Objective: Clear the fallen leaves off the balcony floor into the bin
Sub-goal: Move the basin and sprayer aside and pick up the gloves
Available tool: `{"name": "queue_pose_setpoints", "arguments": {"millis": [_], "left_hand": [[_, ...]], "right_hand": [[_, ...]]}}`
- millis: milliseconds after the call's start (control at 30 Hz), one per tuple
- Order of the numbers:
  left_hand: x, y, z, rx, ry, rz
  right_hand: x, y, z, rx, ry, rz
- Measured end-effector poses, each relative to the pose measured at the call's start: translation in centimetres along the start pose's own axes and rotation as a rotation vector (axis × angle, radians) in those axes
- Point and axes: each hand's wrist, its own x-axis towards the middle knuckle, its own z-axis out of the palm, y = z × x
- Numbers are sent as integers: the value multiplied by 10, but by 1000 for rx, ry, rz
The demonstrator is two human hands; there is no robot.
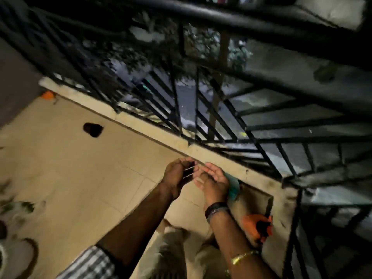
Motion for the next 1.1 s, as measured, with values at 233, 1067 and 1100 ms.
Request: {"name": "queue_pose_setpoints", "arguments": {"millis": [233,1067,1100], "left_hand": [[-83,55,-110,-242,168,141],[-123,220,-504,-678,557,394],[-112,238,-516,-682,565,399]], "right_hand": [[-96,-3,100,-165,-236,62],[-176,163,523,-505,-812,64],[-169,166,546,-512,-823,62]]}}
